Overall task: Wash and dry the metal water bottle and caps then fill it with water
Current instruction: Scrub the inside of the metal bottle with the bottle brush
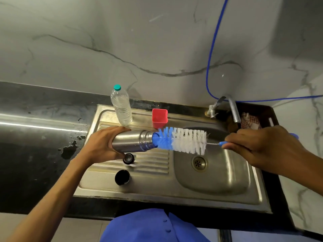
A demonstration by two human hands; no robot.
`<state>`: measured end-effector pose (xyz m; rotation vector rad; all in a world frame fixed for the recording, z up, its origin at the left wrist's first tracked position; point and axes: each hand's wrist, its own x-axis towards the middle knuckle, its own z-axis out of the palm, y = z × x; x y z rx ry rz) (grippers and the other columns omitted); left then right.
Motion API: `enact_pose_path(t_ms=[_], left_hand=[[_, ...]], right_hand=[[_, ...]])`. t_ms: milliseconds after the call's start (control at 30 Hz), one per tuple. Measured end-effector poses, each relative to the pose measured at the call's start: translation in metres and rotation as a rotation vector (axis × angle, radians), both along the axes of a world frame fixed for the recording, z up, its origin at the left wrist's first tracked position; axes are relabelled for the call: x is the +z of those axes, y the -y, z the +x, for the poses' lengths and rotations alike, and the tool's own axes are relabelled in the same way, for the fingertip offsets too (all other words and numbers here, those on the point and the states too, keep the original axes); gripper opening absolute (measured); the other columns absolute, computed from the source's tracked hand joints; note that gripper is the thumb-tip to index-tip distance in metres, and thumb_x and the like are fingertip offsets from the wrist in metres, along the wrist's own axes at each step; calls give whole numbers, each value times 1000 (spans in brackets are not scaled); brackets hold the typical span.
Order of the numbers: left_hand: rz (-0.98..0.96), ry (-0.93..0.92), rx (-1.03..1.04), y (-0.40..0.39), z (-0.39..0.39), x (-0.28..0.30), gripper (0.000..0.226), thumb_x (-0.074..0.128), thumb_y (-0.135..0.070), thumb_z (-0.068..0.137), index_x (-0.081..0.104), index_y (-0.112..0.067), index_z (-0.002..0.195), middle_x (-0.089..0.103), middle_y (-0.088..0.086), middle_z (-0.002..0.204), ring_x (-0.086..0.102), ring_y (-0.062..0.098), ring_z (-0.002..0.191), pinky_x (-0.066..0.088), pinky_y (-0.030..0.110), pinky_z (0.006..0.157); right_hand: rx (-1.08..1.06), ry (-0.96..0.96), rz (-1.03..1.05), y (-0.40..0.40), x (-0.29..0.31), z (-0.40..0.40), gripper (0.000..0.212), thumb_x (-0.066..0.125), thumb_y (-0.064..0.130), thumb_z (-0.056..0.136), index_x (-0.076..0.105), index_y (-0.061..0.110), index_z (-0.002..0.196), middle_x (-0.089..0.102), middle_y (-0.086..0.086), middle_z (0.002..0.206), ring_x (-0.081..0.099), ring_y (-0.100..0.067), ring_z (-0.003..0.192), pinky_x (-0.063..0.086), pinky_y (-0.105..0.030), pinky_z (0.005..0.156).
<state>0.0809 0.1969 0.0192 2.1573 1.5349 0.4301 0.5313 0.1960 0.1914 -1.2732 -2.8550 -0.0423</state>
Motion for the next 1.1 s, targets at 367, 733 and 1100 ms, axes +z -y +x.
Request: enact_pose_path(t_ms=[367, 733, 1100], left_hand=[[-39, 9, 209, 24, -143, -25, 77, 83, -43, 55, 59, -46, 128, 68, -23, 104, 67, 11, 87, 54, 35, 74], [-108, 86, 292, 48, -159, -48, 84, 82, -51, 51, 57, -46, 132, 69, -24, 105, 68, 10, 89, 58, 38, 75], [-165, 221, 384, 63, -167, -54, 82, 80, -51, 49, 46, -71, 122, 67, -29, 102, 67, 4, 87, 60, 41, 75]], right_hand=[[-387, 94, -44, -42, -2, 45, 48, 30, 72, 97, 65, 46, 116, 65, 14, 92, 66, -19, 69, 52, -40, 61], [-487, 470, 125, -82, -18, -73, 34, 48, 54, 99, 73, 36, 114, 73, 0, 98, 67, -24, 84, 34, -30, 67], [-335, 695, 211, -117, -68, -124, 29, 42, 49, 102, 66, 34, 100, 69, 9, 91, 64, -12, 74, 36, -27, 57]])
